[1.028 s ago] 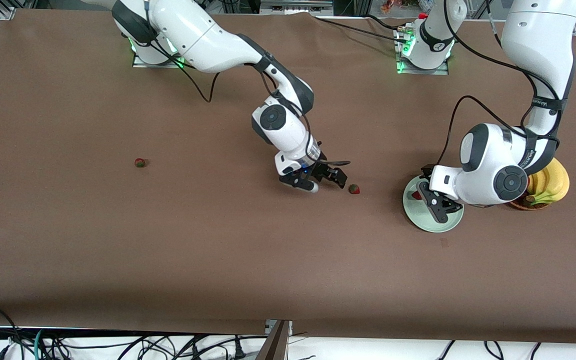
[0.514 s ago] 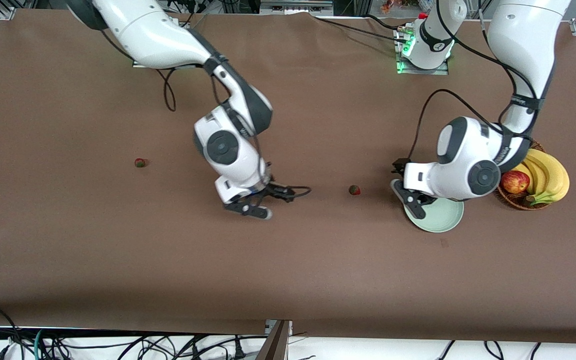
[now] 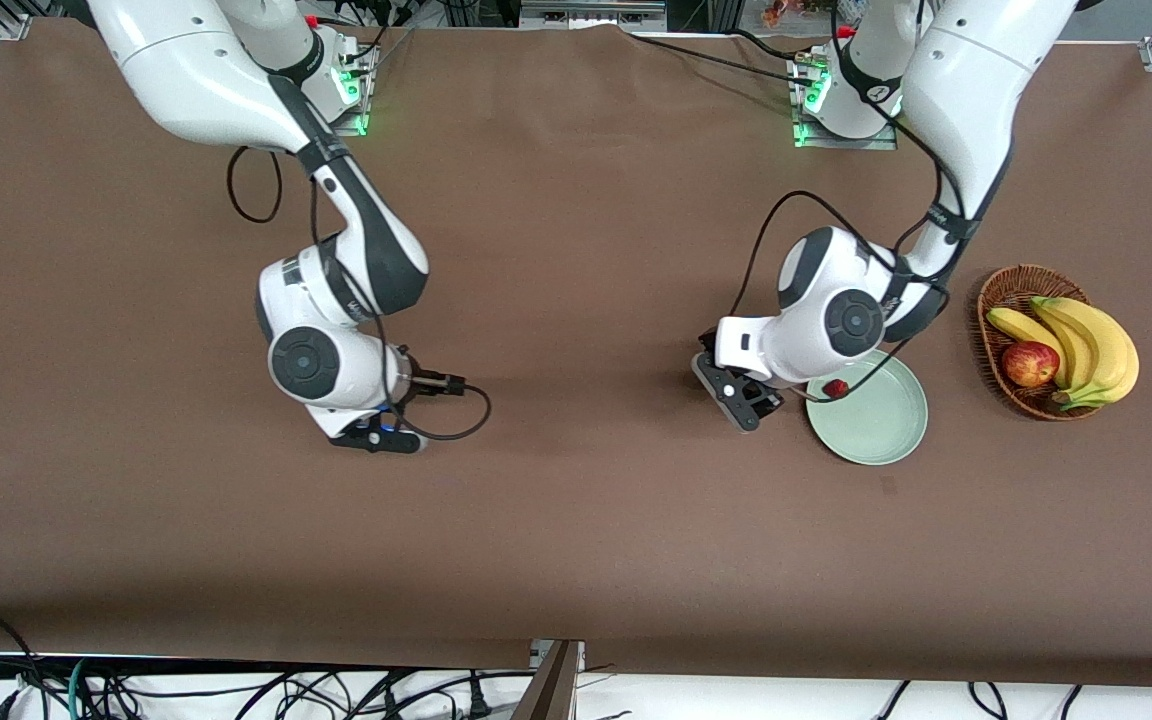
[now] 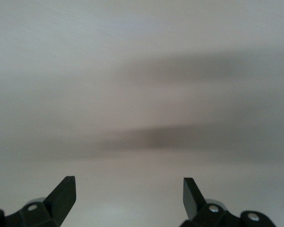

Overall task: Collect all strawberries into plate
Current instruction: 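Grasp a strawberry each with the left gripper and the right gripper, then open the left gripper over the plate while the right gripper carries strawberry, then set the strawberry mid-table with the right gripper while the left gripper returns, then grasp the middle strawberry with the left gripper while the right gripper retracts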

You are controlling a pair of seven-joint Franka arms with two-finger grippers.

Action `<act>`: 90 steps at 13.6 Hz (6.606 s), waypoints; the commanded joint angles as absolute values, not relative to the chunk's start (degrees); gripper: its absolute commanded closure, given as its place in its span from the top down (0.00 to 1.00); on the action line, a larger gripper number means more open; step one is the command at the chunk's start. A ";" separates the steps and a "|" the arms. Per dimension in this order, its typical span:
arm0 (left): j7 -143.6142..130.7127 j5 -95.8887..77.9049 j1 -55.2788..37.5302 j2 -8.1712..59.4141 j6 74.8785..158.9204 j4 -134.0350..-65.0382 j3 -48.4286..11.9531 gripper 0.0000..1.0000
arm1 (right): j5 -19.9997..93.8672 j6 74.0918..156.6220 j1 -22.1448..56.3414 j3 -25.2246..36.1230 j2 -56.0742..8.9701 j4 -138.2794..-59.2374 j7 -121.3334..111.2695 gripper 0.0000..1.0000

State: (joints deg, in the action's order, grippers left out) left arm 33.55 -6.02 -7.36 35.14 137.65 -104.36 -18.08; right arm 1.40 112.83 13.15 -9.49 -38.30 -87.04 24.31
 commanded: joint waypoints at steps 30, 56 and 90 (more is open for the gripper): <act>55.45 3.24 10.62 35.76 116.27 -96.41 -16.96 0.11 | 1.76 121.11 7.73 6.24 -29.71 -115.06 -12.39 0.03; 36.50 2.20 13.45 33.75 109.51 -96.50 -26.53 1.00 | 8.17 157.14 31.55 -16.70 -58.18 -76.99 61.78 0.22; -1.14 3.87 -16.79 44.74 154.95 -99.05 -20.92 0.60 | -3.26 86.67 1.05 1.05 -4.13 -87.71 -1.15 1.00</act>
State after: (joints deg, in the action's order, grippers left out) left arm 0.20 2.27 -15.90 43.56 154.68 -100.82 -21.71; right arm -3.26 87.50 1.25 0.51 -6.23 -85.58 -0.70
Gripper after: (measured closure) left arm 0.256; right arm 0.000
